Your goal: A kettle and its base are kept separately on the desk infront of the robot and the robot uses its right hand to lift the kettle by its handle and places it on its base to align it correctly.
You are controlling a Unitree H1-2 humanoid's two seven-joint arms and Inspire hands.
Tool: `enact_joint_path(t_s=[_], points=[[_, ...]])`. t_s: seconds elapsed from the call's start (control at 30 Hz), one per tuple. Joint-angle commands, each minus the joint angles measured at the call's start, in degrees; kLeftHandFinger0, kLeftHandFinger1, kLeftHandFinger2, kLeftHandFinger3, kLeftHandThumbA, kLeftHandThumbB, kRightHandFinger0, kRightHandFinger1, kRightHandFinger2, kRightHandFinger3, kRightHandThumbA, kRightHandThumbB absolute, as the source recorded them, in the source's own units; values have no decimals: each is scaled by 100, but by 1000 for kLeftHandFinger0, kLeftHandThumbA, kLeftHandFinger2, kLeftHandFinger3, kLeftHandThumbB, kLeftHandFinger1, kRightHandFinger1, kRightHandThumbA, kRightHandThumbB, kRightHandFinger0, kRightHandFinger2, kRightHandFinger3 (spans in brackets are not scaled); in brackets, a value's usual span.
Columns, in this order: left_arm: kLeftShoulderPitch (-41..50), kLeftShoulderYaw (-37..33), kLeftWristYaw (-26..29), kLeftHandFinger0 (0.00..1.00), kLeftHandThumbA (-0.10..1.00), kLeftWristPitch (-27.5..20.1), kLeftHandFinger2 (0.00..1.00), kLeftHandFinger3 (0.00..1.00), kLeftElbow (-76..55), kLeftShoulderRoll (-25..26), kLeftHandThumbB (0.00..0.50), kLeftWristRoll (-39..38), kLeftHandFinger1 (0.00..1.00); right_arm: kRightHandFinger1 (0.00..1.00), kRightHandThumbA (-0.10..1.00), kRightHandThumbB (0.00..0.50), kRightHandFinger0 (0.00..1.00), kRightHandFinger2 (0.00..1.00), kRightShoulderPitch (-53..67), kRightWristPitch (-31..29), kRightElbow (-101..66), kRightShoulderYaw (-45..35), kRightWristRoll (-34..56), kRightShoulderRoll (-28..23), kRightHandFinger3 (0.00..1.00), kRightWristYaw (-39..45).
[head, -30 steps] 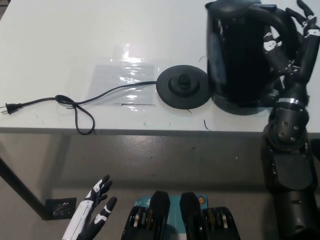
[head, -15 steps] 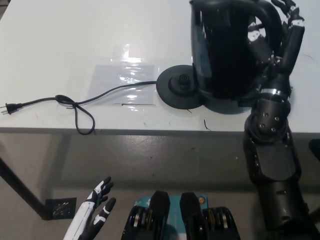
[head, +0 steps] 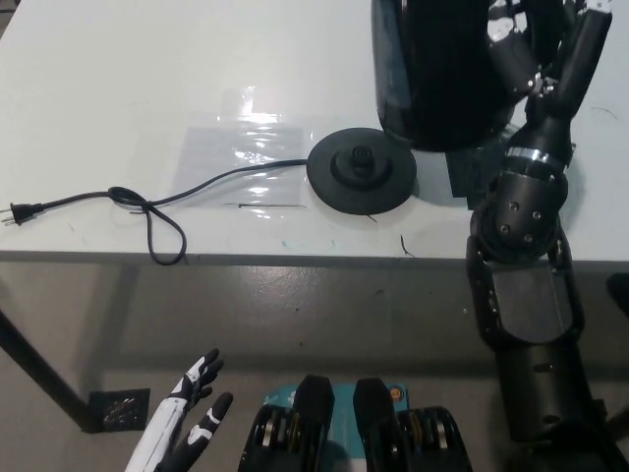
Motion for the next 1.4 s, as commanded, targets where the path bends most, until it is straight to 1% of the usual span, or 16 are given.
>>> enact_joint_path(t_s=[0.0,0.03,0.07,0.27,0.3,0.47,0.53,0.63,0.8,0.9,1.03,1.07,1.1,1.23,1.3,1.37], points=[[14,-42,-39,1000,890,-191,1000,1000,-101,84,94,79,1000,268,-100,79,11,690,-757,-485,-129,146,-81,182,742,-208],[12,-47,-36,1000,890,-212,1000,1000,-96,85,94,86,1000,268,-100,79,11,690,-776,-486,-87,151,-89,197,742,-228],[11,-49,-36,1000,886,-227,1000,1000,-95,82,101,80,1000,254,-100,81,0,673,-816,-494,7,165,-126,221,706,-279],[-23,-58,-41,1000,889,-274,1000,1000,-44,102,95,90,1000,204,-100,83,0,630,-1092,-633,609,269,-270,297,716,-463],[-28,-66,-46,1000,891,-270,1000,1000,-46,105,95,101,1000,185,-100,97,0,606,-1123,-641,673,283,-273,304,708,-484],[-41,-74,-45,1000,891,-395,1000,1000,9,120,90,103,1000,192,-100,78,0,631,-1285,-818,1126,350,-219,397,745,-615],[-41,-75,-49,1000,889,-428,1000,1000,21,126,90,98,1000,177,-100,77,0,611,-1328,-812,1259,360,-237,418,719,-686],[-36,-82,-52,1000,870,-472,1000,1000,32,126,75,102,1000,127,-100,79,0,568,-1381,-791,1451,392,-279,451,642,-777],[-28,-91,-68,1000,877,-445,1000,1000,8,119,82,109,1000,133,-100,75,0,569,-1443,-833,1705,410,-169,500,630,-786],[-63,-93,-100,1000,867,-408,1000,1000,7,119,81,77,1000,131,-100,109,0,562,-1556,-953,2013,419,-153,481,621,-843],[-63,-93,-109,1000,867,-398,1000,1000,-6,107,84,67,1000,141,-100,124,0,528,-1656,-967,2290,409,-163,475,548,-959],[-58,-94,-119,1000,866,-407,1000,1000,-13,105,85,53,1000,129,-100,133,0,504,-1685,-979,2392,409,-151,471,497,-978],[-60,-95,-126,1000,863,-400,1000,1000,-20,109,81,57,1000,126,-100,132,0,500,-1702,-1002,2455,416,-158,465,485,-996],[-71,-94,-133,1000,836,-414,1000,1000,-17,102,73,73,1000,127,-100,134,0,500,-1786,-1156,2769,452,-199,419,466,-1093],[-78,-87,-148,1000,840,-353,1000,1000,-50,95,82,74,1000,131,-100,138,0,498,-1827,-1185,2911,470,-195,388,496,-1137],[-78,-85,-154,1000,843,-343,1000,1000,-64,99,78,71,1000,137,-100,139,0,502,-1841,-1186,2996,491,-142,370,507,-1136]])
